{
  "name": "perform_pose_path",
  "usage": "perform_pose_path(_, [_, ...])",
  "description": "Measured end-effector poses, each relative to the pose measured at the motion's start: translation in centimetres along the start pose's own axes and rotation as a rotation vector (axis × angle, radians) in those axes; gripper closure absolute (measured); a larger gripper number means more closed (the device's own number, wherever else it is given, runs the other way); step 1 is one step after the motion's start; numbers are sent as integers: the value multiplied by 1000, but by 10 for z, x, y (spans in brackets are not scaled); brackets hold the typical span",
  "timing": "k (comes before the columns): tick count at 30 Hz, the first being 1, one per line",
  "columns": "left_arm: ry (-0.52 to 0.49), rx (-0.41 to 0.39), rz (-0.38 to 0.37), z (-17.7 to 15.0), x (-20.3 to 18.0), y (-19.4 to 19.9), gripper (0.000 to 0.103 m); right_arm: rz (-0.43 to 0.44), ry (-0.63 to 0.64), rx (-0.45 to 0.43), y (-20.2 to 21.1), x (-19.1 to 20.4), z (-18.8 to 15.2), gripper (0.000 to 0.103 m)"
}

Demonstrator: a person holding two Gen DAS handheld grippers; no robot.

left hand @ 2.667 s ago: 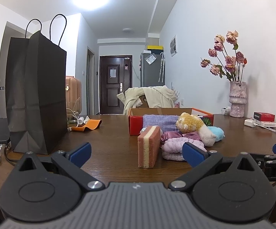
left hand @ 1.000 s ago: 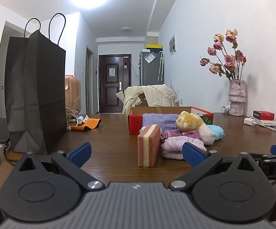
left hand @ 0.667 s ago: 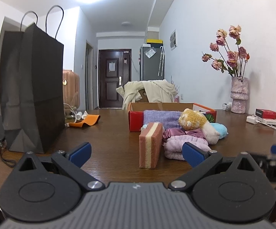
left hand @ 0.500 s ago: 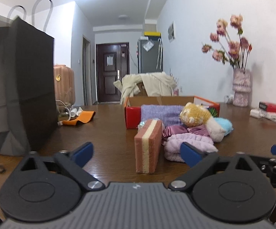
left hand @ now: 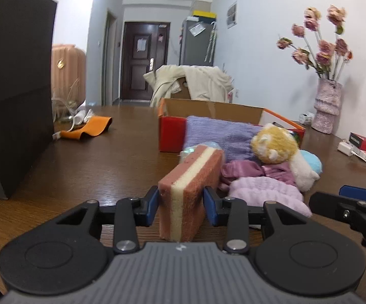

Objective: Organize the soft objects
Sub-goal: 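Reach the right tool to the striped sponge and close on it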

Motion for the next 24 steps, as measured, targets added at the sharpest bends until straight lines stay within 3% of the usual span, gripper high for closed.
perform_pose_path(2, [43,12,22,4,16,0,39,3,1,3,-7,4,7,12])
perform_pose_path(3, [57,13,32,6,25,-2,37,7,7,4,-11,7,10,12])
perform_pose_path(6, [97,25,53,12,46,-8,40,38,45,10,-23,19,23,16])
perform_pose_path(7, [109,34,42,14,50,-11,47,52,65,16,-28,25,28,22])
perform_pose_path(8, [114,39,23,15,53,-14,48,67,83,23,-34,31,32,34])
perform_pose_path(11, [116,54,-31,23,58,-22,48,114,129,77,-58,50,43,53])
perform_pose_path(15, [125,100,-111,30,65,-36,49,184,139,128,-81,72,50,54])
perform_pose_path(19, [147,170,-212,32,70,-50,49,205,116,108,-85,80,49,50])
perform_pose_path(22, [166,204,-274,32,72,-58,63,213,130,115,-85,84,43,44])
perform_pose_path(24, [186,222,-310,32,73,-62,64,186,136,131,-89,85,40,43])
Point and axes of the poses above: each gripper's, at about its wrist camera, not at the fingertips, and y roughly against the way its jaws point, x to its left, z to its top, the point moved 7 cm from there along -y, roughly the way its jaws point, and after that the axes turned 15 degrees about x, right-handed, at the moved point
